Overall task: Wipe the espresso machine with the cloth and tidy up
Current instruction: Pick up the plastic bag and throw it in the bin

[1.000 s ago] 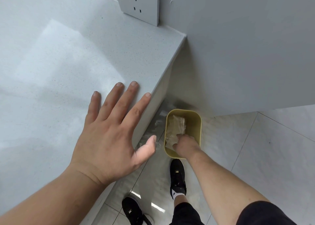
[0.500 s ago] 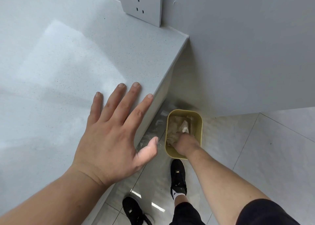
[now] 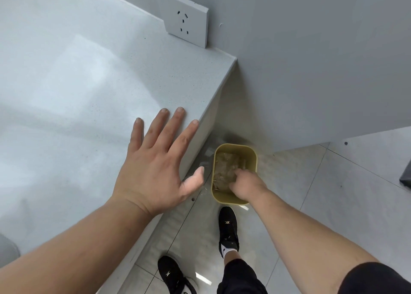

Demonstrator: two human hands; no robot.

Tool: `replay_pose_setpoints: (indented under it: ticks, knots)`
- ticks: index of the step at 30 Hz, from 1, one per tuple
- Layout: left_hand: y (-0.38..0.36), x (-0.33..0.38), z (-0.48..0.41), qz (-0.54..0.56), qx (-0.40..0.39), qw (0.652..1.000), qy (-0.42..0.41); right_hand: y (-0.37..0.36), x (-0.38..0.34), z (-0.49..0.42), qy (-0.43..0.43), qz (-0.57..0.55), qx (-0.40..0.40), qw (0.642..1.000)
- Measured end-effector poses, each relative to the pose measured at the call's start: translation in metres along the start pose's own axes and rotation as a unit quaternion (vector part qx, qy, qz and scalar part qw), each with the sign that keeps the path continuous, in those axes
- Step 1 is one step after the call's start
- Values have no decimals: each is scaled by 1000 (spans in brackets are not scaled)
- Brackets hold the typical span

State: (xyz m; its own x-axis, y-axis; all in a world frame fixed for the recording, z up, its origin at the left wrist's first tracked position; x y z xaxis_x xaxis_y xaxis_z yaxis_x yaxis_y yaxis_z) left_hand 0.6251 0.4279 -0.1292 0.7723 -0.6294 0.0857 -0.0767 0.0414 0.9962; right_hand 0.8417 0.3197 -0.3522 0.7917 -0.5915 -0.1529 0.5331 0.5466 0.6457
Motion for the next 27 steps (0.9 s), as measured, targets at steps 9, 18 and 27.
replay_pose_setpoints:
  ticks: [9,18,27]
  knots:
    - [3,1,0,-3,-19,1000,8,28,3,66,27,4,24,999]
    - [11,4,1,7,-68,997,25,80,-8,120,81,-24,99,992]
    - [54,20,-3,47,-114,988,90,152,-21,172,155,-37,186,970]
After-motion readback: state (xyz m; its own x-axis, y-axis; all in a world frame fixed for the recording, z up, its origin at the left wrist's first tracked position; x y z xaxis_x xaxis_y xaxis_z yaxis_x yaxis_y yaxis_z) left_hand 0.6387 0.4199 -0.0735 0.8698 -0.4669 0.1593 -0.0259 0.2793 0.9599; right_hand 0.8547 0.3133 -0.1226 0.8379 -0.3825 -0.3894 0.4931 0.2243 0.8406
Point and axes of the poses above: each hand's wrist, its own z-axis away from the middle knuckle, its own y-axis out of the back of the hand, x = y × z, the point moved 4 cm from there along -z, towards the middle knuckle, and after that the axes turned 7 degrees about x, right-handed, at the moved point
